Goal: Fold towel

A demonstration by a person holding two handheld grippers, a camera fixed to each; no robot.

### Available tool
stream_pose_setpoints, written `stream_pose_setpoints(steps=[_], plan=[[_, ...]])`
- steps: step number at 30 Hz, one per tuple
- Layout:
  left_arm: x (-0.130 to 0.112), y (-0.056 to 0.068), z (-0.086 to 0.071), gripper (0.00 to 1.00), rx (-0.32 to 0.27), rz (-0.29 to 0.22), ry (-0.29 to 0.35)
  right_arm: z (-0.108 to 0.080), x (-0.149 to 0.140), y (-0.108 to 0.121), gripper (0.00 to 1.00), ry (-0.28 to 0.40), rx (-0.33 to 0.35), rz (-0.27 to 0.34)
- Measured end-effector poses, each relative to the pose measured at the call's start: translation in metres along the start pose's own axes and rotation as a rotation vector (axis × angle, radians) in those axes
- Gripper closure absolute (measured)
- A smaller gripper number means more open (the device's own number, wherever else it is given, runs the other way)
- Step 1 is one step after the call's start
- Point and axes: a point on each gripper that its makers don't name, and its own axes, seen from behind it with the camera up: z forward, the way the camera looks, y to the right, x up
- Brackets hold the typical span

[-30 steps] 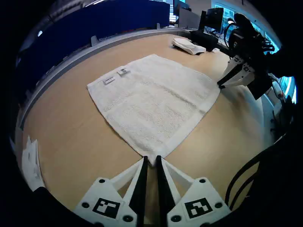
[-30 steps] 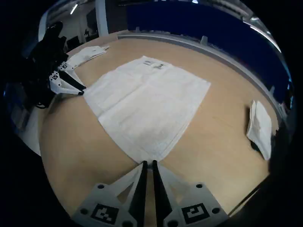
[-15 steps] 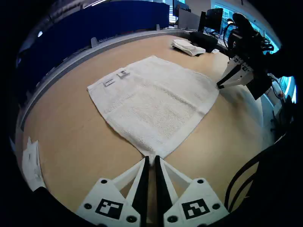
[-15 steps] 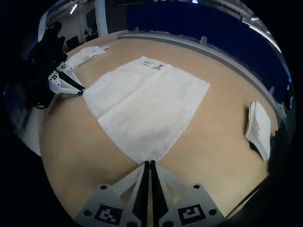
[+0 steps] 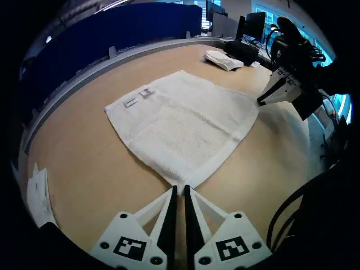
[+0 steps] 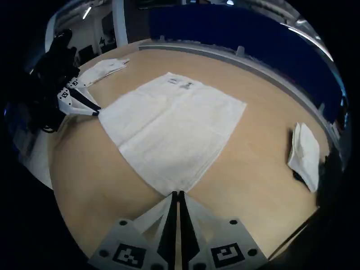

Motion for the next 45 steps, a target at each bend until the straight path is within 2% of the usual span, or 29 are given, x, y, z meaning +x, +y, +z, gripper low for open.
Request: stream_pose_setpoints(steps=[11, 30, 36, 45], plan=[[0.012, 0.004, -0.024, 0.89, 0.004, -0.028, 0.003, -0.028, 0.018, -0.006, 0.97, 0.033, 0.005, -0.001], [0.022, 0.031, -0.078, 0.89, -0.014, -0.078, -0.025, -0.082, 0.04, -0.027, 0.97, 0.068, 0.033, -0.005], [0.021, 0.04, -0.09, 0.89, -0.025, -0.095, -0.028, -0.09, 0.041, -0.033, 0.97, 0.073, 0.038, 0.003], [0.026, 0.034, -0.091, 0.89, -0.017, -0.117, -0.024, -0.088, 0.045, -0.03, 0.97, 0.078, 0.035, 0.005]])
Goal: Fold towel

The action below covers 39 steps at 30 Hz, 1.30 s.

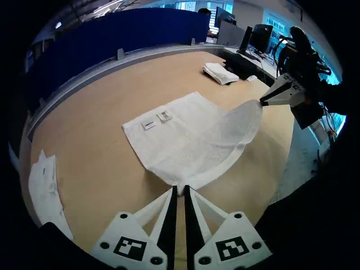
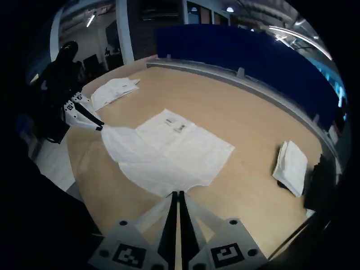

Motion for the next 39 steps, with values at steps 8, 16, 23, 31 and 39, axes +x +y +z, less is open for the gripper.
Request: stream_pose_setpoints(steps=[8, 16, 23, 31, 39], plan=[[0.013, -0.01, 0.003, 0.89, 0.013, -0.057, 0.0, 0.003, 0.01, 0.011, 0.97, 0.012, -0.013, 0.009], [0.035, -0.025, 0.007, 0.89, 0.036, -0.074, 0.003, 0.009, 0.031, 0.03, 0.97, 0.031, -0.031, 0.007], [0.06, -0.046, 0.019, 0.89, 0.055, -0.084, 0.019, 0.021, 0.048, 0.05, 0.97, 0.036, -0.048, -0.006], [0.074, -0.065, 0.041, 0.89, 0.063, -0.091, 0.009, 0.044, 0.06, 0.074, 0.97, 0.041, -0.075, 0.025], [0.071, -0.078, 0.071, 0.89, 0.059, -0.094, -0.029, 0.069, 0.054, 0.09, 0.97, 0.015, -0.087, 0.066]])
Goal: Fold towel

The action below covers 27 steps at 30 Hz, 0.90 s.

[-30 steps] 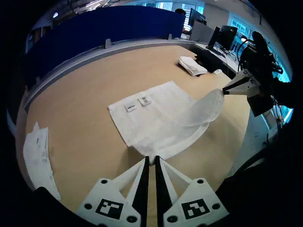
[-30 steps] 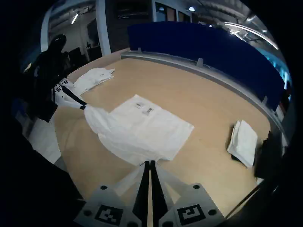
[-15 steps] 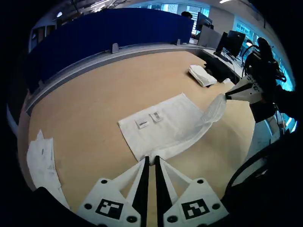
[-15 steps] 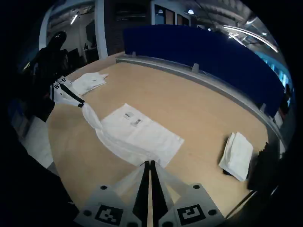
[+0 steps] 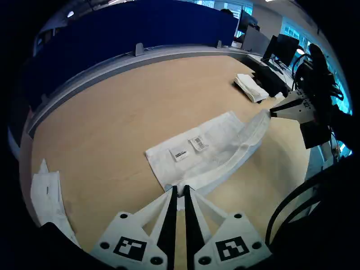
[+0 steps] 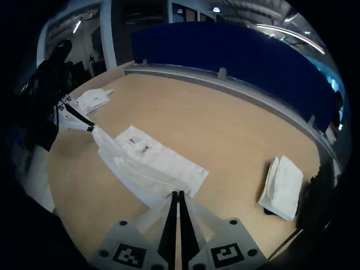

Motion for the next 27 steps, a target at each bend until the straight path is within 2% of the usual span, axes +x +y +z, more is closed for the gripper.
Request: stream_pose_setpoints(steps=[12, 21, 27], plan=[[-0.003, -0.021, 0.039, 0.89, -0.009, -0.005, -0.037, 0.043, -0.015, 0.015, 0.97, -0.054, -0.009, 0.068], [0.002, -0.037, 0.062, 0.87, 0.01, -0.007, -0.037, 0.066, -0.017, 0.023, 0.97, -0.067, -0.02, 0.1], [0.004, -0.042, 0.069, 0.74, 0.024, -0.001, -0.036, 0.074, -0.016, 0.029, 0.92, -0.069, -0.046, 0.105]])
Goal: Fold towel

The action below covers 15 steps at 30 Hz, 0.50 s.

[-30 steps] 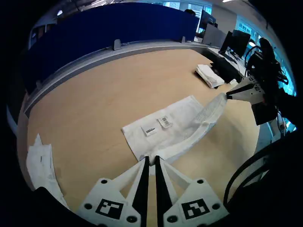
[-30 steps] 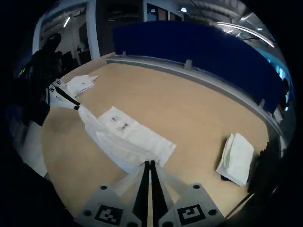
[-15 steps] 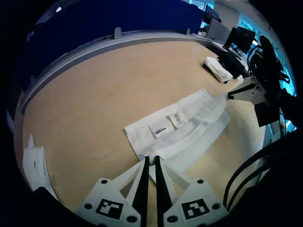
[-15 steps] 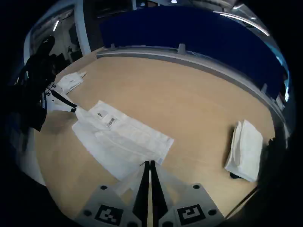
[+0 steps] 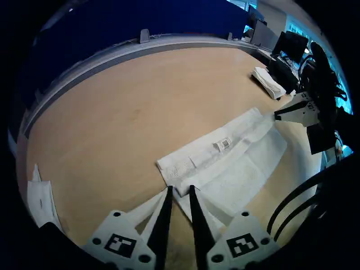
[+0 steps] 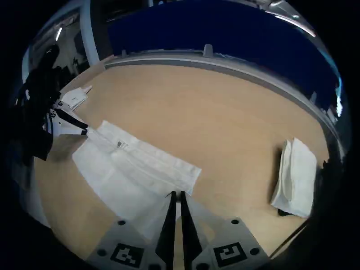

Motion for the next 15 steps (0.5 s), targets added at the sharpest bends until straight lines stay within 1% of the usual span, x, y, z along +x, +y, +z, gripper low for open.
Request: stream_pose_setpoints(steps=[4, 5, 7, 10, 12, 13, 15], plan=[[0.001, -0.003, 0.001, 0.62, 0.017, 0.003, 0.001, 0.004, 0.001, 0.001, 0.9, 0.0, -0.005, -0.005], [0.001, -0.004, 0.001, 0.61, 0.021, 0.003, 0.002, 0.004, 0.002, 0.001, 0.89, 0.0, -0.008, -0.007], [0.002, -0.006, 0.0, 0.57, 0.027, -0.001, 0.006, 0.005, 0.003, 0.002, 0.83, 0.004, -0.017, -0.012], [0.003, -0.008, -0.001, 0.5, 0.032, -0.005, 0.011, 0.005, 0.006, 0.005, 0.58, 0.012, -0.033, -0.021], [0.003, -0.009, -0.002, 0.43, 0.035, -0.004, 0.012, 0.004, 0.007, 0.007, 0.4, 0.018, -0.04, -0.026], [0.003, -0.01, -0.003, 0.42, 0.038, -0.002, 0.013, 0.004, 0.008, 0.008, 0.32, 0.023, -0.04, -0.028], [0.003, -0.011, -0.005, 0.4, 0.042, 0.003, 0.014, 0.003, 0.01, 0.008, 0.22, 0.031, -0.04, -0.03]])
